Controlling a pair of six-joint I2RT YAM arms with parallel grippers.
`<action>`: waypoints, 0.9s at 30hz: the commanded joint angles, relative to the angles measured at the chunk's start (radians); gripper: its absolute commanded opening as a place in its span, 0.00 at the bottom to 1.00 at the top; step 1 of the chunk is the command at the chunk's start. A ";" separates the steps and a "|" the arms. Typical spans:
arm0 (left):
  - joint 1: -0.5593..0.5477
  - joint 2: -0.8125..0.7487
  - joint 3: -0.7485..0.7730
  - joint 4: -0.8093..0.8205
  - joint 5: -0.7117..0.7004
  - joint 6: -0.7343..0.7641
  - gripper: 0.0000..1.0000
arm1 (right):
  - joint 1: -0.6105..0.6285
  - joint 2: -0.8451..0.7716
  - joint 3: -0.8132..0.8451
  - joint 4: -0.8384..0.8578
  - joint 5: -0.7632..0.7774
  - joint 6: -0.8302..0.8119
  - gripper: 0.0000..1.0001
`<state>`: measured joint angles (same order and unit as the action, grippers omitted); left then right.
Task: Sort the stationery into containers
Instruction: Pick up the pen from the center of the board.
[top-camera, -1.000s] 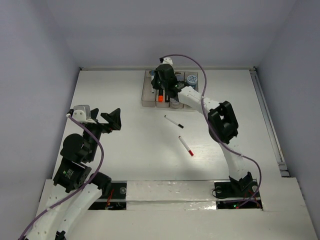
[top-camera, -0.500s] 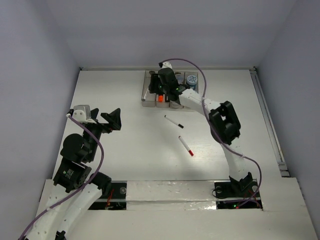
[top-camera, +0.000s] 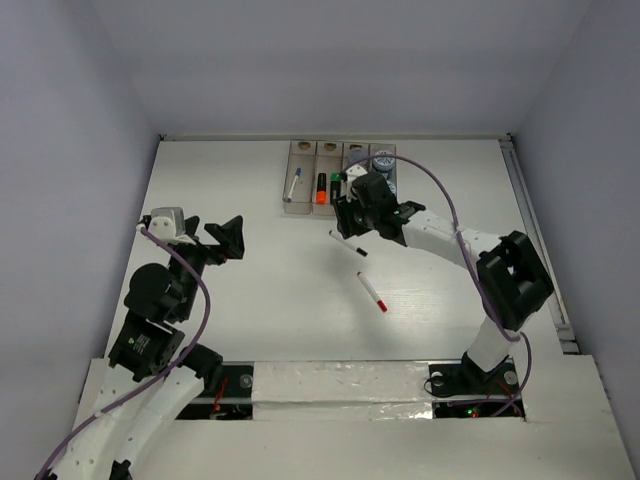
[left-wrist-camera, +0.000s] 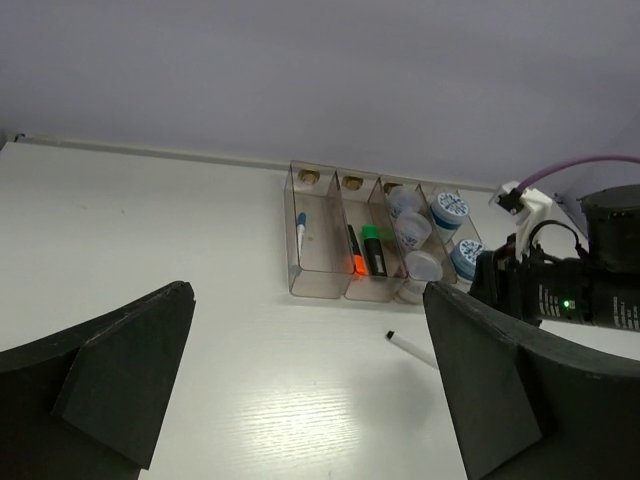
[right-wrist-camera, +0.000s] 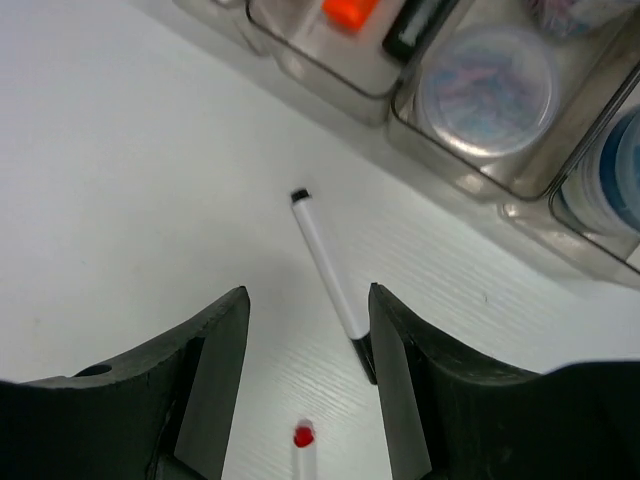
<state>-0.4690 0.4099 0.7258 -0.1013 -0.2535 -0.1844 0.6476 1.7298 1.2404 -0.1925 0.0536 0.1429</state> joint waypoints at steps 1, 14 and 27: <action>0.006 0.027 -0.006 0.045 0.011 -0.001 0.99 | -0.003 0.010 -0.047 -0.022 -0.026 -0.071 0.57; 0.006 0.076 -0.003 0.045 0.031 0.000 0.99 | -0.014 0.241 0.007 0.011 -0.107 -0.069 0.27; 0.006 0.069 -0.003 0.045 0.030 -0.003 0.99 | 0.006 0.090 0.102 0.161 -0.196 0.050 0.00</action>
<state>-0.4690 0.4839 0.7258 -0.1013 -0.2321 -0.1844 0.6415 1.9240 1.2514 -0.1555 -0.0849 0.1329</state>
